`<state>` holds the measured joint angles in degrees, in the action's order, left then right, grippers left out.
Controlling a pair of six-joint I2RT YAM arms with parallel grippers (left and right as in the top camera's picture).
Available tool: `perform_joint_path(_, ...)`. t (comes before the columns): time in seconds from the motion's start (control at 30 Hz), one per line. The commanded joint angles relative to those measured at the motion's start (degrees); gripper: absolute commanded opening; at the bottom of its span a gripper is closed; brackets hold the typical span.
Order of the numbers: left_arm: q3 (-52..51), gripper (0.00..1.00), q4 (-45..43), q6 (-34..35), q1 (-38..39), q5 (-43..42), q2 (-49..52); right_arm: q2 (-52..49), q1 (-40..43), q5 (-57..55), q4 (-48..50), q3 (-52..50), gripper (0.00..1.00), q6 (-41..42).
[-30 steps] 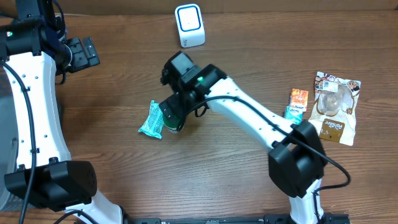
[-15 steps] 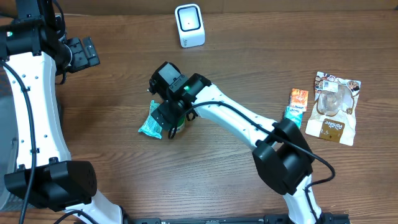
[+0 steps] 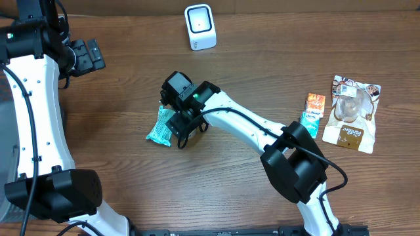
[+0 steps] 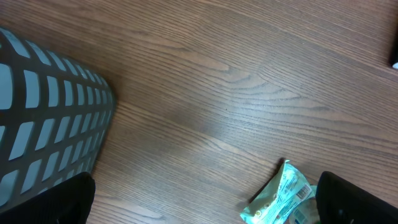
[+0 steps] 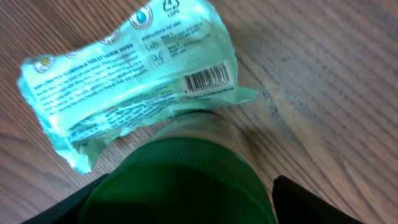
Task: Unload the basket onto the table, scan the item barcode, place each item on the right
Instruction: 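Lift the jar toward the white scanner and turn it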
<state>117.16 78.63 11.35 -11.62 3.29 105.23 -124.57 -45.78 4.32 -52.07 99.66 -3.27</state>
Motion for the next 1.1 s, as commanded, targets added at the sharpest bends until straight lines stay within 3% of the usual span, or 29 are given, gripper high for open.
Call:
perform_joint_path(0.0,0.79,1.00,0.02,-1.29,0.02,0.28,-1.42,0.02,0.04,-0.20,0.17,-1.20,0.73,0.17)
perform_joint_path(0.27,0.79,0.99,0.02,-1.29,0.02,0.28,-1.42,0.17,0.57,0.35,-0.46,-0.24,0.47,0.20)
perform_joint_path(0.37,0.79,0.99,0.02,-1.29,0.02,0.28,-1.42,0.39,1.29,3.04,-2.14,1.44,0.42,0.20)
perform_joint_path(0.57,0.79,0.99,0.02,-1.29,0.02,0.28,-1.42,2.49,5.73,18.43,-6.56,6.19,0.43,-2.40)
perform_joint_path(0.8,0.79,1.00,0.00,-1.29,0.02,0.28,-1.42,7.69,15.32,46.25,-20.20,13.20,0.44,-24.35)
perform_joint_path(0.9,0.79,1.00,0.02,-1.29,0.02,0.28,-1.42,10.40,19.12,50.77,-26.99,15.21,0.47,-32.94)
perform_joint_path(1.07,0.79,1.00,0.02,-1.29,0.02,0.28,-1.42,15.67,23.63,51.49,-32.52,15.96,0.51,-39.74)
